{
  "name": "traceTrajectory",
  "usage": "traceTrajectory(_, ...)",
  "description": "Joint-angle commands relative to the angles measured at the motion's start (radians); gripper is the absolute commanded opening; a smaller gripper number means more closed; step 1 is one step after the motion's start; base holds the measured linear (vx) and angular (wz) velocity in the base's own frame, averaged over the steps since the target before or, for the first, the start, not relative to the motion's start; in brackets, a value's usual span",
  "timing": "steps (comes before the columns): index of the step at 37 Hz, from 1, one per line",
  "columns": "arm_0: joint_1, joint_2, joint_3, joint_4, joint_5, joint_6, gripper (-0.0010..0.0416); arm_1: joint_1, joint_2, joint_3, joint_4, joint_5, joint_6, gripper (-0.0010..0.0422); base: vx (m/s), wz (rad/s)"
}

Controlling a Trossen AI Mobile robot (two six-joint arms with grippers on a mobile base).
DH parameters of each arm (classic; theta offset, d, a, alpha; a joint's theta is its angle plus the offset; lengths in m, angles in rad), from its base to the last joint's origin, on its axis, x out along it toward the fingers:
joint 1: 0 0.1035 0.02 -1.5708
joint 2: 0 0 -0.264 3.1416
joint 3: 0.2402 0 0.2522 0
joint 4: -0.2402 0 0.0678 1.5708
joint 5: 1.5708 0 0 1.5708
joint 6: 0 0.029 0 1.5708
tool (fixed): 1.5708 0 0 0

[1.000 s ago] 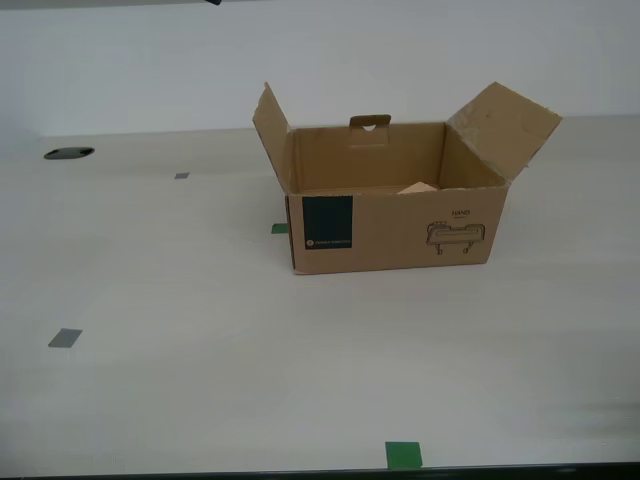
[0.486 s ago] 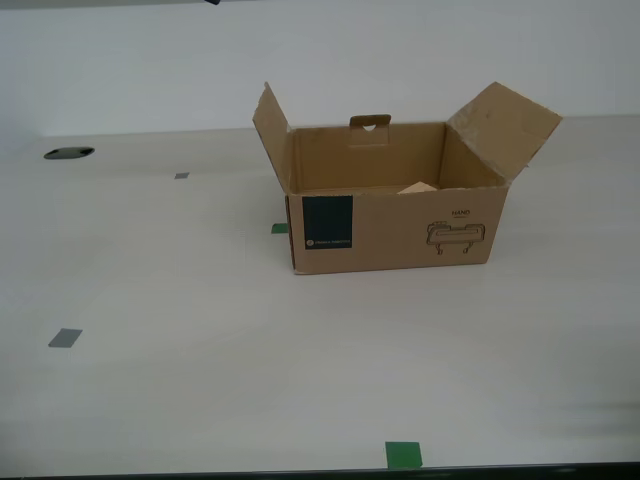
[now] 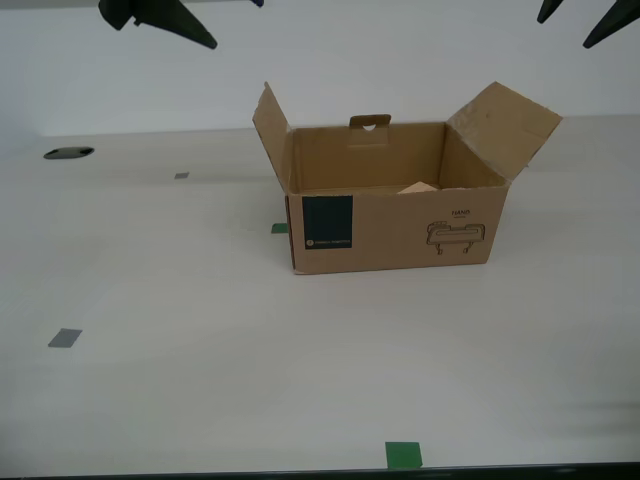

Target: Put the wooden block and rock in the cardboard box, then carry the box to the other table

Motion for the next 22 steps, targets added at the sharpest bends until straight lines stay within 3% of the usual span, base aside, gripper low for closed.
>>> traceTrajectory(1,0.0,0.013,0.001,-0.001,-0.007,-0.005,0.0301,0.001,0.0,-0.027,0.013,0.003,-0.011,0.0341,0.0,0.0)
traceTrajectory(8,0.003,0.024,0.0,0.0,-0.011,-0.005,0.0316,0.001,0.0,-0.077,0.09,0.004,-0.072,0.0341,0.0,0.0)
traceTrajectory(22,0.01,0.045,-0.003,-0.005,-0.018,-0.01,0.0313,0.0,0.112,-0.085,0.109,0.011,-0.1,0.0341,0.0,0.0)
